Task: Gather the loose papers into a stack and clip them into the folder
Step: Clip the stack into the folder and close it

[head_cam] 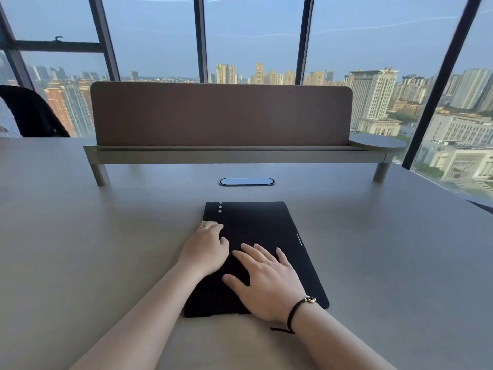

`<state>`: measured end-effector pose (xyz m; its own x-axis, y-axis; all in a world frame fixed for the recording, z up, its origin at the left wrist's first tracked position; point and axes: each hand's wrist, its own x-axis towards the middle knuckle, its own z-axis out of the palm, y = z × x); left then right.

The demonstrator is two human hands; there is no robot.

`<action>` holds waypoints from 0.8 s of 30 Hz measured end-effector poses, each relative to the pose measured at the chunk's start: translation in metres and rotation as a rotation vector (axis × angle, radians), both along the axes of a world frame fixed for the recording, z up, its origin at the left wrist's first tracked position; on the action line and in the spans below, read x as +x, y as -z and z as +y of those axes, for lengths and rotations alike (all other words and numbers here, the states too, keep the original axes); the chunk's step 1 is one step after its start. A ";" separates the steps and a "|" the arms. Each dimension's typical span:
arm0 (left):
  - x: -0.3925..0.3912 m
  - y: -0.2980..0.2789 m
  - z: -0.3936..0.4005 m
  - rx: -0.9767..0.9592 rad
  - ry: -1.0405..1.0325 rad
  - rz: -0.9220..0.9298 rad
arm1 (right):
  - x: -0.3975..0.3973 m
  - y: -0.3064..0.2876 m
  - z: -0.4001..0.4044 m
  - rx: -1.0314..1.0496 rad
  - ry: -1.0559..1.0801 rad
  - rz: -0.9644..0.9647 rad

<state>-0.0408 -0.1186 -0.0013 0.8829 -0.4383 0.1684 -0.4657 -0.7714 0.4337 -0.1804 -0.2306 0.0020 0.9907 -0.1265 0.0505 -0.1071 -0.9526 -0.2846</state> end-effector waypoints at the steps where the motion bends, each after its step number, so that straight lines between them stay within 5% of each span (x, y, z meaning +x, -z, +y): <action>1: -0.002 0.001 -0.003 0.007 0.037 0.041 | 0.000 0.000 -0.005 0.002 0.004 0.001; 24: -0.090 -0.003 -0.384 -0.081 0.317 0.139 | -0.068 -0.004 -0.357 0.013 0.540 -0.011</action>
<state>-0.1306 -0.5029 0.0016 0.7218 -0.6845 0.1020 -0.6089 -0.5581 0.5637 -0.2484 -0.5875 0.0056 0.7839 -0.6185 0.0552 -0.5779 -0.7592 -0.2996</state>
